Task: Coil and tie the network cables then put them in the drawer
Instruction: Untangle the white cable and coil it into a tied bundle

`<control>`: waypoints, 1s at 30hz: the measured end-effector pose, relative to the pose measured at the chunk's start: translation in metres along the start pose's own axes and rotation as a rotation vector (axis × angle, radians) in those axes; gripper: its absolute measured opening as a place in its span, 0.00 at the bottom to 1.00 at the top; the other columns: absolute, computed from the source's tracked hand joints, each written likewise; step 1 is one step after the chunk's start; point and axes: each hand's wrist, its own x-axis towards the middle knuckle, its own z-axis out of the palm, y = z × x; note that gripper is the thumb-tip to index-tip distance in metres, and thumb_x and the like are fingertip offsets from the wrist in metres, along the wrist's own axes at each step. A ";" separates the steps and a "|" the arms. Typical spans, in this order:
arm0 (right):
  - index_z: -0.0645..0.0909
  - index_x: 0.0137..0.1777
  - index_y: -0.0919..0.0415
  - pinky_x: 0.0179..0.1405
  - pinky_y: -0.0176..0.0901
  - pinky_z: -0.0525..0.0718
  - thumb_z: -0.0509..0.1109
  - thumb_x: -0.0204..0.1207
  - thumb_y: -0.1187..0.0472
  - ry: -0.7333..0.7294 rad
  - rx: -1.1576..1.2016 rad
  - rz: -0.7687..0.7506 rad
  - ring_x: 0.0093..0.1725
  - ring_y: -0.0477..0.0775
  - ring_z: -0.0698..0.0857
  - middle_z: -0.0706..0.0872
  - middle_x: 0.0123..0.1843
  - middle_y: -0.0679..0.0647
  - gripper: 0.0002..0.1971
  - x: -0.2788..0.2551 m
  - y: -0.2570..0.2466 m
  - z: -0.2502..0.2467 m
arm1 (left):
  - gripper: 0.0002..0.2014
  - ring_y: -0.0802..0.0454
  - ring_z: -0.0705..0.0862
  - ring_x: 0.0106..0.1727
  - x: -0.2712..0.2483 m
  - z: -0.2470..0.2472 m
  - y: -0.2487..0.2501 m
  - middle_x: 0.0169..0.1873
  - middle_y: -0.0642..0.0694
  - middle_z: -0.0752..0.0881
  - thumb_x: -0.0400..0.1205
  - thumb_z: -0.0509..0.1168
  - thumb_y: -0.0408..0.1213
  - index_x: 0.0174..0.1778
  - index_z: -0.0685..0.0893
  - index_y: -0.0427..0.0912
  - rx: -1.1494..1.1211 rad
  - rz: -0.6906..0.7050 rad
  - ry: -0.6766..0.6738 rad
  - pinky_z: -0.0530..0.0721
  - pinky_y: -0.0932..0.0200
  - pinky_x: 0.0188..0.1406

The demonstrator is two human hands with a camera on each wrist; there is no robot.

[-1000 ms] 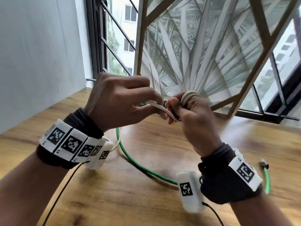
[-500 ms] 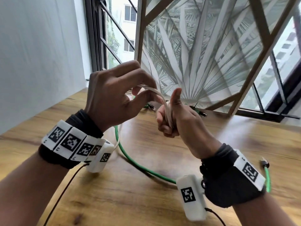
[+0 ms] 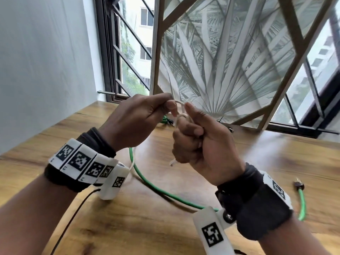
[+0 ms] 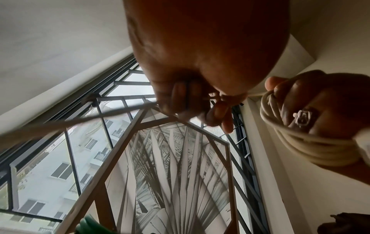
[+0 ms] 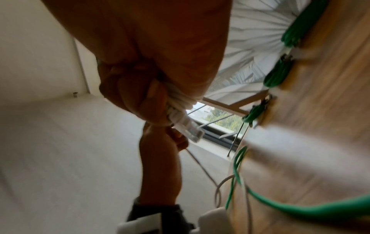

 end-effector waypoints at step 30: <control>0.77 0.42 0.58 0.34 0.41 0.71 0.54 0.91 0.66 0.751 0.249 -0.642 0.28 0.49 0.71 0.74 0.30 0.52 0.16 0.006 -0.028 -0.066 | 0.13 0.50 0.85 0.29 -0.008 0.012 0.016 0.33 0.55 0.89 0.89 0.63 0.56 0.55 0.92 0.59 0.336 0.403 -0.184 0.71 0.61 0.27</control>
